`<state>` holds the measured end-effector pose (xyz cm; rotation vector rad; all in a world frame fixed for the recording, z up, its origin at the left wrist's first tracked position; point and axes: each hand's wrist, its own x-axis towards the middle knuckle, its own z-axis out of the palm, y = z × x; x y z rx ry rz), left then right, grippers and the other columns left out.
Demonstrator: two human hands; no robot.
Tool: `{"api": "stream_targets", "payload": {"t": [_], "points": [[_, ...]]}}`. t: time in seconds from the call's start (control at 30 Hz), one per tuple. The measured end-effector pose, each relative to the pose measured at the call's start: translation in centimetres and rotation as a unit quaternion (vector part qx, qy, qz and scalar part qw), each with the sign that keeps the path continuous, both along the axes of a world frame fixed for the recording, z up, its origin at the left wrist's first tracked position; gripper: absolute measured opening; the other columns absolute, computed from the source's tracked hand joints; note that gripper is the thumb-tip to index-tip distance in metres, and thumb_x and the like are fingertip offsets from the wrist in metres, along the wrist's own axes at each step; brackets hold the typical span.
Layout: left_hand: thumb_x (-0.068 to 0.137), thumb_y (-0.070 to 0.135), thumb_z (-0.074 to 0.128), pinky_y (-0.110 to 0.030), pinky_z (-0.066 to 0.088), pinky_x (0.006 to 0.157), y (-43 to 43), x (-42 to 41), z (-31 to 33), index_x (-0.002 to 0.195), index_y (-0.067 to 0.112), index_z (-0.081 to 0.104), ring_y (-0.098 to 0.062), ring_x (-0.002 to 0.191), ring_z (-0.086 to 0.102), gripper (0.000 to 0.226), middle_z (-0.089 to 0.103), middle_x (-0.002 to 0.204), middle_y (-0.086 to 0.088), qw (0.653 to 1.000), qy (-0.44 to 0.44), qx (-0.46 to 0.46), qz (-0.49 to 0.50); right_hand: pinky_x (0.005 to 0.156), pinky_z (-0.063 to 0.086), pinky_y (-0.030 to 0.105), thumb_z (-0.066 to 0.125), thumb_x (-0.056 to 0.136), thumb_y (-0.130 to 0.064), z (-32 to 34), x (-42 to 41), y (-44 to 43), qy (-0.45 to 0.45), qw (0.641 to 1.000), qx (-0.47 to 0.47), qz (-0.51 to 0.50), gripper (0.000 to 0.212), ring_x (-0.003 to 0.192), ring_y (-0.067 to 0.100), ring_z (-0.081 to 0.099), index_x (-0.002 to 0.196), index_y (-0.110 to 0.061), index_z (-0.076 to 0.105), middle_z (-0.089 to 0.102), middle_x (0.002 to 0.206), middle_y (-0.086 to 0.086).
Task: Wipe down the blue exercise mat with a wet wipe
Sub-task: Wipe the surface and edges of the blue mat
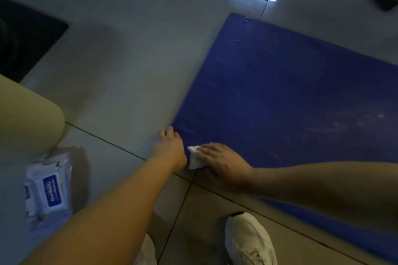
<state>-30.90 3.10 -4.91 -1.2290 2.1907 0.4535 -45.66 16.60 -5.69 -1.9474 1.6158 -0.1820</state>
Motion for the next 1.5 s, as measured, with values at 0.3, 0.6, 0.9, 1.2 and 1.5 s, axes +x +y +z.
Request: {"api": "stream_targets", "payload": {"t": [0.3,0.6,0.9,1.2,1.5], "points": [[0.089,0.026,0.06,-0.039,0.042,0.107,0.4,0.1,-0.2,0.15,0.001,0.022,-0.032,0.142,0.018,0.076,0.01,0.158,-0.013,1.0,0.007,0.009,0.007,0.116,0.031,0.055,0.049,0.102,-0.046,1.5,-3.4,-3.3,0.11,0.959,0.095,-0.242,0.081,0.152,0.038,0.0,0.158,-0.036,-0.008,-0.007,0.167,0.005],[0.086,0.031,0.065,-0.038,0.039,0.109,0.9,0.0,-0.2,0.154,0.0,0.012,-0.033,0.143,0.016,0.092,0.007,0.16,-0.013,1.0,-0.001,0.0,0.006,0.124,-0.012,0.048,0.027,0.102,-0.062,-2.9,0.9,1.1,0.136,0.983,0.115,-0.04,0.081,0.142,0.021,-0.044,0.158,-0.026,-0.019,-0.035,0.161,0.003],[0.088,0.033,0.064,-0.037,0.04,0.108,1.0,0.0,-0.3,0.155,-0.001,0.009,-0.035,0.146,0.011,0.093,0.004,0.161,-0.014,1.0,-0.015,0.001,-0.006,0.124,-0.012,0.039,0.029,0.103,-0.056,-3.9,-2.8,-1.8,0.142,0.987,0.059,0.049,0.079,0.149,0.015,-0.031,0.159,-0.023,-0.016,-0.024,0.166,0.0],[0.086,0.032,0.065,-0.04,0.044,0.106,1.1,-0.2,-0.6,0.154,-0.001,0.01,-0.033,0.144,0.013,0.092,0.005,0.159,-0.012,1.0,-0.021,-0.006,0.001,0.127,0.001,0.041,0.026,0.108,-0.045,-3.7,-10.2,-10.7,0.125,0.965,0.098,-0.209,0.071,0.155,0.023,-0.014,0.161,-0.009,-0.006,-0.011,0.169,0.005],[0.085,0.034,0.067,-0.041,0.04,0.111,0.9,-0.1,-0.7,0.155,0.0,0.008,-0.034,0.148,0.008,0.098,0.002,0.162,-0.013,1.0,-0.024,-0.006,0.001,0.127,-0.002,0.042,0.033,0.107,-0.041,-2.2,1.0,0.6,0.046,0.996,0.074,-0.001,0.065,0.152,0.013,-0.024,0.162,-0.02,0.005,-0.01,0.169,-0.001]]}}
